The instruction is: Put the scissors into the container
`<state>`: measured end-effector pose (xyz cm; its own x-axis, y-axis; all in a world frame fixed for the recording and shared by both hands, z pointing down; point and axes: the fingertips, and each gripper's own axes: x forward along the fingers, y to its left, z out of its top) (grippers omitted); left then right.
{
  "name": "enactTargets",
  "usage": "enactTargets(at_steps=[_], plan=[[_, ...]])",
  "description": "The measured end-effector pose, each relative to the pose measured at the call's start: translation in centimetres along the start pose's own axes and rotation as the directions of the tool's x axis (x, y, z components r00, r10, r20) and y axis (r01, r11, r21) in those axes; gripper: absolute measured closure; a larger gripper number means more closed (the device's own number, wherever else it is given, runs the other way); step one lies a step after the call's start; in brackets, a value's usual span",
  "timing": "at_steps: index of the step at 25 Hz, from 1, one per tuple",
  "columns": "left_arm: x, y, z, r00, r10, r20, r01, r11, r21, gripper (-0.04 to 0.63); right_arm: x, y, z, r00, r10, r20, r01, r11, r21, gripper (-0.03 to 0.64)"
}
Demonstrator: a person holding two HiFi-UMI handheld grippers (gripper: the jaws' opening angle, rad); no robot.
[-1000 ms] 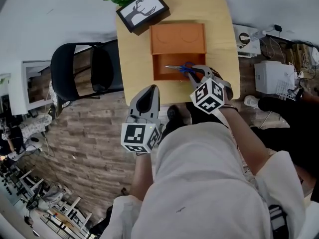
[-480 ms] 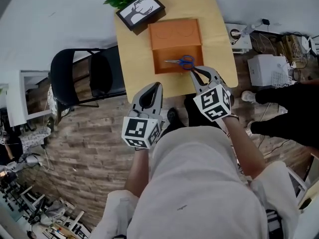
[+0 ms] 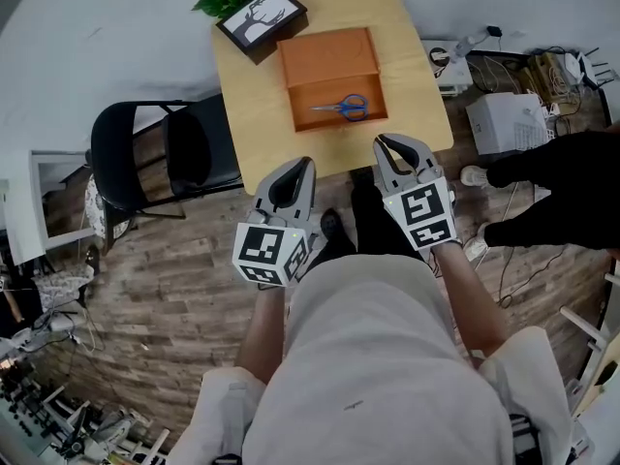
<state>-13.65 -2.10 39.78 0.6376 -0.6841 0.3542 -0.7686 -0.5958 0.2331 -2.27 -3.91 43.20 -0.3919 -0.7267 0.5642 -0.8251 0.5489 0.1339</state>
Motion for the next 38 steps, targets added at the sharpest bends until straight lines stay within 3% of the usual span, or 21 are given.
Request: enactTargets(at_steps=[7,22,38], plan=[[-1.6,-1.1,-0.4,0.999,-0.045,0.011,0.045,0.999,0.006,0.588,-3.2,1.5,0.8,0.997,-0.028,0.076,0.021,0.995,0.099,0.609],[-3.3,-2.0,1.4,0.994,-0.100,0.048,0.098,0.995,0.033,0.588,-6.7,2.3,1.9,0.976,-0.037,0.215,-0.007,0.980,0.198,0.617],[-2.5,-3.3,2.5,0.991,-0.118,0.059,0.117,0.993,0.022,0.588,-8.8,1.5,2.8,0.965,-0.029,0.261,-0.027,0.978,0.208,0.618]])
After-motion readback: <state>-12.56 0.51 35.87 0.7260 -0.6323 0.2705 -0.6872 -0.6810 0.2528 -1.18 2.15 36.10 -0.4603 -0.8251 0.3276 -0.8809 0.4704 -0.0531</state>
